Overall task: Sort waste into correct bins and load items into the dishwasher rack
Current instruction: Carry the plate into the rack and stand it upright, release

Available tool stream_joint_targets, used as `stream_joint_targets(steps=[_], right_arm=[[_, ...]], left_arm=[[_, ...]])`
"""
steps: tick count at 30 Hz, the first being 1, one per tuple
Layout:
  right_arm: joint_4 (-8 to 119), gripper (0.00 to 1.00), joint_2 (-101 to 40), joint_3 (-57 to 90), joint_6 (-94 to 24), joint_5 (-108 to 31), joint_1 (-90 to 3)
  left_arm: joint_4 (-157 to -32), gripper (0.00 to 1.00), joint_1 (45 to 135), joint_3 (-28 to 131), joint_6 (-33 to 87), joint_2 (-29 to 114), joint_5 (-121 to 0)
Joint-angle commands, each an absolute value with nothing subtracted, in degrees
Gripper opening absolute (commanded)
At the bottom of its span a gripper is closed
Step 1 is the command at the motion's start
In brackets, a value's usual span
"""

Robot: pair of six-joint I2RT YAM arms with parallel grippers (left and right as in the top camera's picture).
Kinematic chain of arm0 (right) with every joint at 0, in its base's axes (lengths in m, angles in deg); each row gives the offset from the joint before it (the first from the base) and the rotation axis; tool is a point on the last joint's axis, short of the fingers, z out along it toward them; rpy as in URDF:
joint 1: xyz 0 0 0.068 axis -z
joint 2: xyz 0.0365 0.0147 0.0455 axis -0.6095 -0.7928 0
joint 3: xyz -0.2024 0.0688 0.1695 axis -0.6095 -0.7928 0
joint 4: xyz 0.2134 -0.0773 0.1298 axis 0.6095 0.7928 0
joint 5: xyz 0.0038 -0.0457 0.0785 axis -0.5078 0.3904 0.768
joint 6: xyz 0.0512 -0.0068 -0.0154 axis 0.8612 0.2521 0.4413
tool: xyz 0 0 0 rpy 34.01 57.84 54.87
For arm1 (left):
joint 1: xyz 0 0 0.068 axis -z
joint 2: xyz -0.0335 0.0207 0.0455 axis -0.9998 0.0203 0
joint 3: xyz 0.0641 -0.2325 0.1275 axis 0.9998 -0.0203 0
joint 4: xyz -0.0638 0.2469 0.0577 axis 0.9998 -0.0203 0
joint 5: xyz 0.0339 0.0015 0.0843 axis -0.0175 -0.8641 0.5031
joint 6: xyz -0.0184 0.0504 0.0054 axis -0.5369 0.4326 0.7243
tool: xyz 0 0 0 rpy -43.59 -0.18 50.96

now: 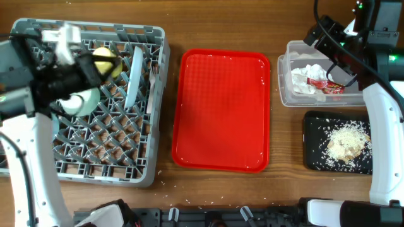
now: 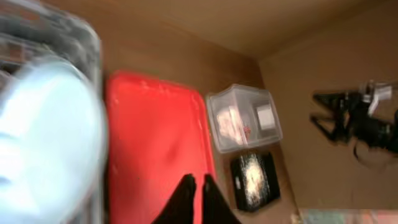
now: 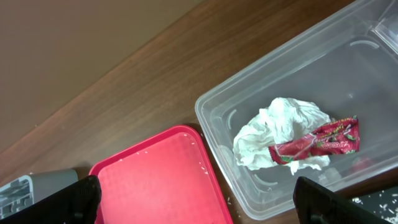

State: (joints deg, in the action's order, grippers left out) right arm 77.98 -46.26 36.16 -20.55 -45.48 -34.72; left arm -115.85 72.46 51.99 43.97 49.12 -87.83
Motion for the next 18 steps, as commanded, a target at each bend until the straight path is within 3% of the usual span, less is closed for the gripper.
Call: stream_joint_targets(steps=[1, 3, 5, 9, 12, 18], right_arm=[[77.9, 1.00, -46.5, 36.9, -20.5, -46.4, -34.7], [77.9, 1.00, -46.5, 36.9, -20.5, -46.4, -34.7], [77.9, 1.00, -46.5, 36.9, -20.5, -46.4, -34.7], [77.9, 1.00, -46.5, 36.9, -20.5, -46.4, -34.7], [77.9, 1.00, -46.5, 36.9, -20.5, -46.4, -34.7], [77.9, 1.00, -46.5, 36.9, -20.5, -46.4, -34.7]], left_arm=[[-117.7, 0.04, 81.4, 50.8, 46.8, 52.0, -81.1], [-117.6, 0.04, 88.9, 50.5, 46.6, 55.1, -69.5], [-114.9, 0.04, 95.0, 50.5, 40.4, 59.5, -48.9], [-112.2, 0.04, 97.2, 50.4, 35.4, 63.5, -26.5], [-110.1, 0.04, 97.1, 50.4, 32.6, 62.9, -18.4], [-108.8, 0.04, 97.0, 51.6, 31.1, 54.5, -18.2]])
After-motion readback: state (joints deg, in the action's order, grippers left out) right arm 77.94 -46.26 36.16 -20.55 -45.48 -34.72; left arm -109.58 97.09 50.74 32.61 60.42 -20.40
